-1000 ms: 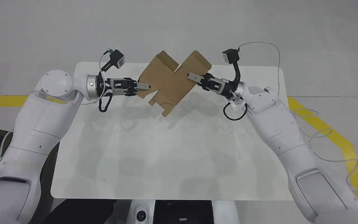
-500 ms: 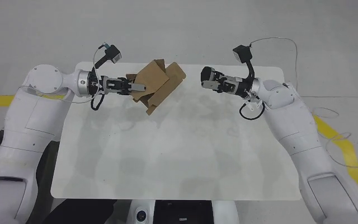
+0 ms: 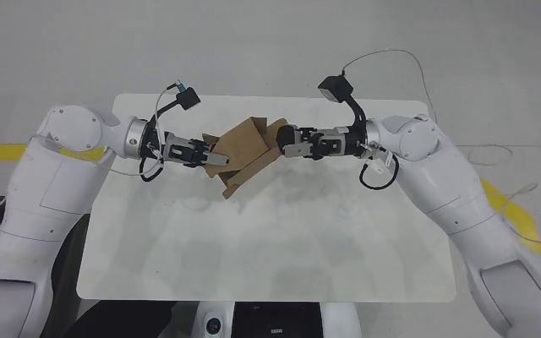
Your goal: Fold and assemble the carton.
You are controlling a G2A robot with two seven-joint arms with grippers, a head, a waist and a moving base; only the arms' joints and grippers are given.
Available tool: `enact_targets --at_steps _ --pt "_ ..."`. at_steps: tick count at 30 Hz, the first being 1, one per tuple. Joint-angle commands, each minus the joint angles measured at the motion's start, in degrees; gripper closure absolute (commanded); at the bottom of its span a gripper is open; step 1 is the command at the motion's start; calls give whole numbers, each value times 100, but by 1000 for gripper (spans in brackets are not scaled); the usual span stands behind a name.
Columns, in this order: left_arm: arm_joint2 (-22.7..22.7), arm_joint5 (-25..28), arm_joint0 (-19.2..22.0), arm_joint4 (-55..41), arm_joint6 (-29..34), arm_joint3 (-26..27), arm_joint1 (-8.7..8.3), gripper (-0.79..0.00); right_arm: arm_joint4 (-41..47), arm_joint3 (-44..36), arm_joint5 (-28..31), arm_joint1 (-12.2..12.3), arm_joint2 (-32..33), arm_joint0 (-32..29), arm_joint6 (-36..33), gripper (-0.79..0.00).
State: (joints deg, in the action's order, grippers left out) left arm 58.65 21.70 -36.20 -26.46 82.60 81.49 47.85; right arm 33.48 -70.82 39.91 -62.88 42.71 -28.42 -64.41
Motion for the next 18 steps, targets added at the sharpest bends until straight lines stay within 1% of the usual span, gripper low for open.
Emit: enact_targets --at_steps 1,3,8,10,18 --pt "-5 7 -48 -3 -8 121 -34 0 74 22 -3 24 -133 86 -4 -299" --pt "-21 14 -89 -2 -15 240 -69 0 92 28 41 40 -295 170 40 -289" --pt "-63 56 -163 -28 -56 464 -153 0 -54 205 179 65 -742 421 179 -299" --pt "-77 74 -176 -42 -75 499 -186 0 -158 324 268 67 -918 537 269 -286" --pt "-167 130 -176 -123 -130 604 -293 0 -151 698 634 36 -1529 927 635 -286"
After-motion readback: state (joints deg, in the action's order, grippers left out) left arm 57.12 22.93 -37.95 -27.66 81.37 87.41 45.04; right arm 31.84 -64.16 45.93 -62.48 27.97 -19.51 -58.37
